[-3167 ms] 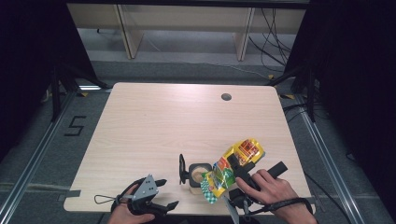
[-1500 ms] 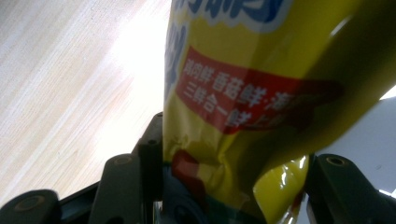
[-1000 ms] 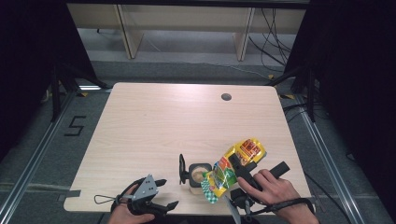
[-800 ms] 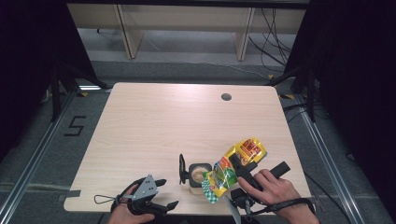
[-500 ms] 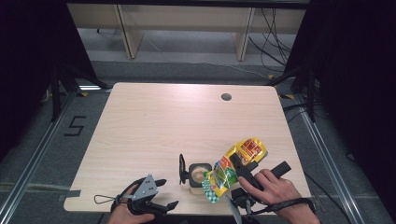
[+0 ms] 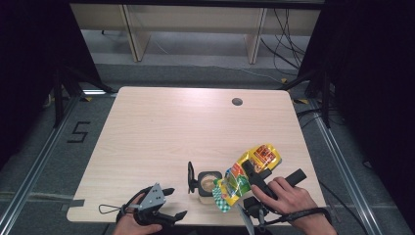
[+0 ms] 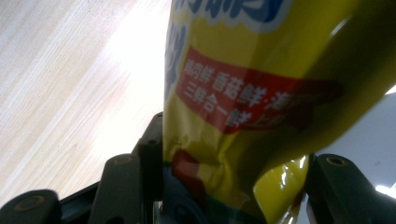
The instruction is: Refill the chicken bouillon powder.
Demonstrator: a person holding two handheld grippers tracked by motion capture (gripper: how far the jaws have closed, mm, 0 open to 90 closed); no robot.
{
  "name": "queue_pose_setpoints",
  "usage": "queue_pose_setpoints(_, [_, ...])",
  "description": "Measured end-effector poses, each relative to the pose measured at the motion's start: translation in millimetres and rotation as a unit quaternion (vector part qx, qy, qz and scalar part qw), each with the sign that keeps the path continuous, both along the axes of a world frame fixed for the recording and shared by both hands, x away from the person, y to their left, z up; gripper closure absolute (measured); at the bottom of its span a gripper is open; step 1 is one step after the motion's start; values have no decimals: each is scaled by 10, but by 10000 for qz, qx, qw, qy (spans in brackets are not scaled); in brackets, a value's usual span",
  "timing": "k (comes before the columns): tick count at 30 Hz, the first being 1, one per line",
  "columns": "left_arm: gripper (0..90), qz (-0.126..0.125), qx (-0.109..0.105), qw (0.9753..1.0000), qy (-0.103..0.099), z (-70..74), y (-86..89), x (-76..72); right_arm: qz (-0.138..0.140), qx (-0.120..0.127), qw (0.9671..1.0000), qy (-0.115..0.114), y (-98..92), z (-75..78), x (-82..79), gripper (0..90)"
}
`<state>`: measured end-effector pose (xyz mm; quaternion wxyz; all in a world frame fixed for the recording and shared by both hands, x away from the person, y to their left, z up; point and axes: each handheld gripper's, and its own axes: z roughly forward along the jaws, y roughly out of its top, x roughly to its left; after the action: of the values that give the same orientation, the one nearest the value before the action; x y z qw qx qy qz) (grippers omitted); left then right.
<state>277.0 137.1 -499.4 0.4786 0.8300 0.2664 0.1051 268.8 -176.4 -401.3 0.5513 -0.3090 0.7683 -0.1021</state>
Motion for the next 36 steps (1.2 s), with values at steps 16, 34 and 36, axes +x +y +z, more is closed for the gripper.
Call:
queue_pose_setpoints(16, [168,23,105,9999,-12,6,15,1,148,-149,9998,71,41,-46,19,498])
queue_pose_setpoints(34, [168,14,-5,10000,-13,1,0,-1,128,-170,9997,-71,29,-16,14,501])
queue_pose_setpoints(36, [168,-14,49,10000,-17,5,6,3,116,-191,9997,-70,30,-19,10,501])
